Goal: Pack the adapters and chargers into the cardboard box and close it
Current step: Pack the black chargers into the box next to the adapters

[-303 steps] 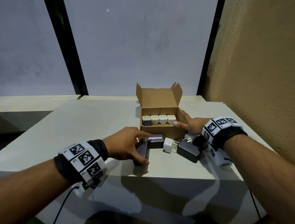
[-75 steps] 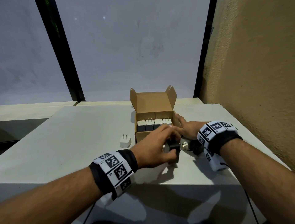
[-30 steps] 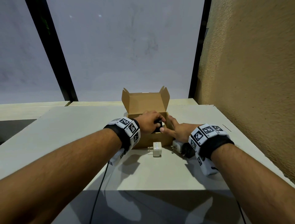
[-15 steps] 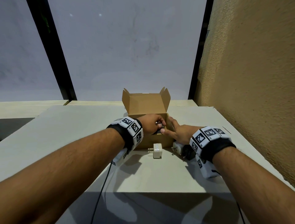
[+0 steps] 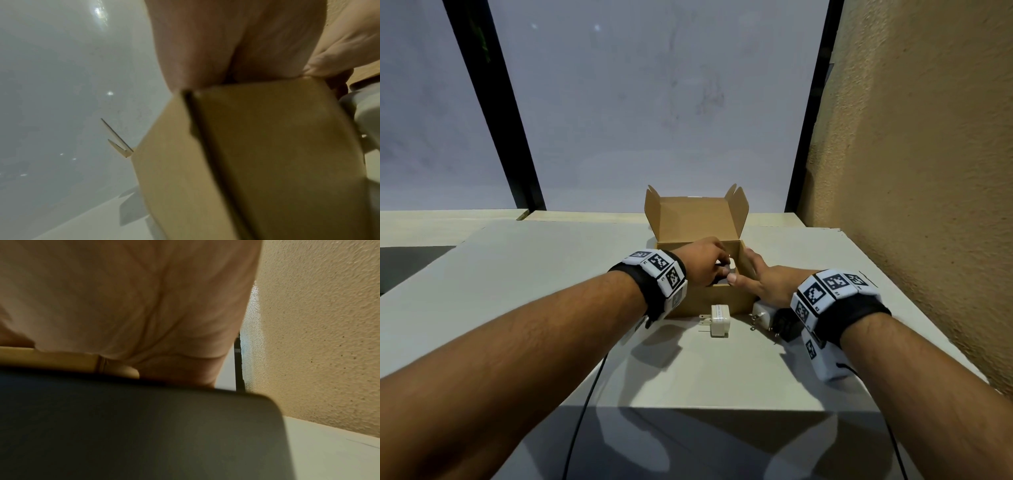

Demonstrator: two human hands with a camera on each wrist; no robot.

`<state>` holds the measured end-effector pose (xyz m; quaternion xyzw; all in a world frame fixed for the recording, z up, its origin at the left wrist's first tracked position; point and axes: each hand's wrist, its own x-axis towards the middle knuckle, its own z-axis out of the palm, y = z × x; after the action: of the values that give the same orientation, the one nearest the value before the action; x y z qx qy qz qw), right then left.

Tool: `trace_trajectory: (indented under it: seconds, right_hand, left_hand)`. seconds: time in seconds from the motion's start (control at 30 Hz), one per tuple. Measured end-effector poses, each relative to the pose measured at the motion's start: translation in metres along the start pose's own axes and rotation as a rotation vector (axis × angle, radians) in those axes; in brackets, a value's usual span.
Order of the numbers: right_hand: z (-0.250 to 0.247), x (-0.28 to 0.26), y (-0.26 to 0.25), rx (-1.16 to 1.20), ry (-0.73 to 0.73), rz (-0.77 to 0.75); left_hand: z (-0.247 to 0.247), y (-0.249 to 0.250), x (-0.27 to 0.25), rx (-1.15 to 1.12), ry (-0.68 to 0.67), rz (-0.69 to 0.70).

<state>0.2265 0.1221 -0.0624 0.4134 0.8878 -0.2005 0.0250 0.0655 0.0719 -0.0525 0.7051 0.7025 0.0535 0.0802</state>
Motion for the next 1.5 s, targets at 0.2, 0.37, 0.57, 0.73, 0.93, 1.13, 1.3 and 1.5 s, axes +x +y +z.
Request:
trace_trajectory:
  seconds: [0.2, 0.37, 0.57, 0.73, 0.93, 1.13, 1.3, 1.5]
  right_hand:
    - [0.001, 0.001, 0.0, -0.005, -0.002, 0.009]
    - [0.002, 0.002, 0.001, 0.0, -0.004, 0.012]
    - [-0.001, -0.003, -0.002, -0.031, 0.003, 0.023]
    - [0.0, -0.002, 0.0, -0.007, 0.007, 0.021]
    - [-0.001, 0.01, 0.007, -0.087, -0.048, 0.018]
    - [-0.013, 0.001, 0.012, -0.105, -0.067, 0.024]
    - [-0.013, -0.001, 0.011, -0.073, -0.03, 0.04]
    - [-0.01, -0.003, 0.011, -0.079, -0.007, 0.032]
  left_hand:
    - [0.0, 0.004, -0.002, 0.061, -0.018, 0.003]
    - [0.002, 0.0, 0.0, 0.066, -0.072, -0.01]
    - [0.006, -0.005, 0.002, 0.016, -0.098, -0.052]
    - [0.001, 0.008, -0.017, -0.06, 0.135, -0.053]
    - [-0.01, 0.063, -0.072, -0.263, 0.238, 0.16]
    - [0.018, 0.089, -0.086, 0.087, -0.002, 0.306]
    - [0.036, 0.099, -0.082, 0.29, -0.038, 0.306]
    - [0.038, 0.092, -0.087, 0.152, 0.03, 0.301]
